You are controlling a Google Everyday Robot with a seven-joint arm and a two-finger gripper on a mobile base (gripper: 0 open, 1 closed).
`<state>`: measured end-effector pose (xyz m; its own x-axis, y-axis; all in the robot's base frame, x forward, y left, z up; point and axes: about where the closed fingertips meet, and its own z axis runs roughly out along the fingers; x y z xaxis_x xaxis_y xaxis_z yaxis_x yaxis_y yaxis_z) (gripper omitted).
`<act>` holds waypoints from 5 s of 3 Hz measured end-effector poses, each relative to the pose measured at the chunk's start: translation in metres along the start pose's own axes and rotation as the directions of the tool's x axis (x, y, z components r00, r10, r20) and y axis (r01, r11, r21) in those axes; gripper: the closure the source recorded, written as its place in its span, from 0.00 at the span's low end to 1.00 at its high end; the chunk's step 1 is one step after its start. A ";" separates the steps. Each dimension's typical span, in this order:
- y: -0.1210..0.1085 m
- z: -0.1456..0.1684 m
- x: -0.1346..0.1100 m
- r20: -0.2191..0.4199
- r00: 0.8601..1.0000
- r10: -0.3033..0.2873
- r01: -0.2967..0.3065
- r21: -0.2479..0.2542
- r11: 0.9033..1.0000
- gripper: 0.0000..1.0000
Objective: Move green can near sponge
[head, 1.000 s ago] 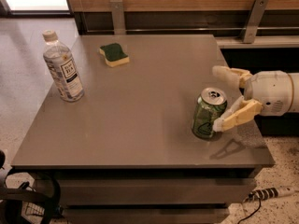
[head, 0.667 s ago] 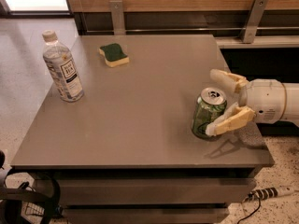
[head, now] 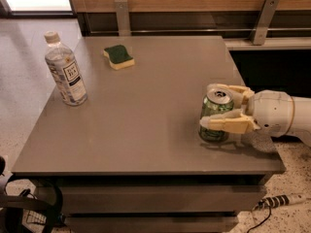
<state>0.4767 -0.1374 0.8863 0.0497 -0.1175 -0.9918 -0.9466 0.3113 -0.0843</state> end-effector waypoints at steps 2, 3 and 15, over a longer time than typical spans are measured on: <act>0.001 0.004 -0.002 0.000 1.000 0.000 0.000 -0.010 1.000 0.82; 0.002 0.007 -0.003 0.001 1.000 -0.001 0.001 -0.015 1.000 1.00; -0.247 0.245 -0.011 0.118 0.990 0.072 -0.095 0.203 0.975 0.61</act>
Offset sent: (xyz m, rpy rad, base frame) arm 0.0000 0.0027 0.0007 -0.0001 0.0021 0.0059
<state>0.7876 0.0185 0.8943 0.0186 0.0169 -0.9997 -0.8625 0.5060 -0.0075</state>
